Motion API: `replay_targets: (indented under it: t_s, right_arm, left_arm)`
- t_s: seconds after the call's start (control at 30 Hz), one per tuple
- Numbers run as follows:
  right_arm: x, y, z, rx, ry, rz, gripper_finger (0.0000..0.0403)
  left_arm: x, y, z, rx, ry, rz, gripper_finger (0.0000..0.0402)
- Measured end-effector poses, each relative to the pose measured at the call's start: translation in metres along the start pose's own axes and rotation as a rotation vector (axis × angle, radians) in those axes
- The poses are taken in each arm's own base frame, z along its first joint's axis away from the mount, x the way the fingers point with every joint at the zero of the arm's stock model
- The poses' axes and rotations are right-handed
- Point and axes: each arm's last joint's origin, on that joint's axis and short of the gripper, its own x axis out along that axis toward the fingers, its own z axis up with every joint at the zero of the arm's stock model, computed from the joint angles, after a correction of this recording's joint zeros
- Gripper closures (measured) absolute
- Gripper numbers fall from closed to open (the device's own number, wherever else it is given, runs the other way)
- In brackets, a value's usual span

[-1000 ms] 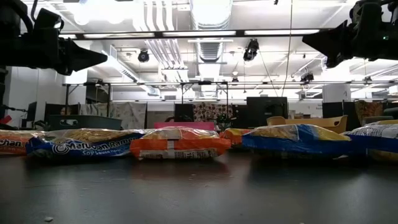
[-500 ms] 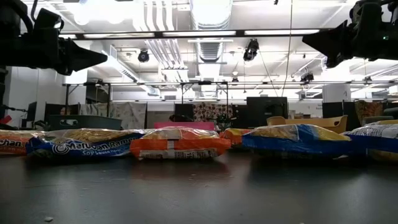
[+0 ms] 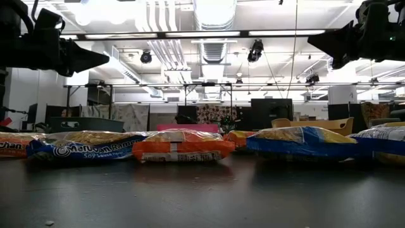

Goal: Sort Maruchan noodles

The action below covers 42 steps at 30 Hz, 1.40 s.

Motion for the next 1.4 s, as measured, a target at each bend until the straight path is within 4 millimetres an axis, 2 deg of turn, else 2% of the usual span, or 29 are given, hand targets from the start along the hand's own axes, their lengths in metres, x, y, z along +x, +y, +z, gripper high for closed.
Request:
replay_targets:
  t_s: [0.9,1.07,1.27,1.4]
  right_arm:
    - [0.0000,0.0000,0.0000,0.000,0.000,0.000,0.0394]
    - [0.0000,0.0000,0.0000,0.009,0.000,0.000,0.0394]
    - [0.0000,0.0002,0.0008,0.357,-0.006,0.011,0.0394]
    - [0.0007,0.0004,-0.0005,0.429,0.007,0.009,0.0394]
  left_arm:
    - [0.0000,0.0000,0.0000,0.000,0.000,0.000,0.0363]
    - [0.0000,0.0001,0.0001,0.106,-0.002,0.001,0.0363]
    - [0.0000,0.0001,0.0001,0.125,-0.002,0.002,0.0363]
    - [0.0000,0.0003,0.0021,0.079,-0.021,0.002,0.0363]
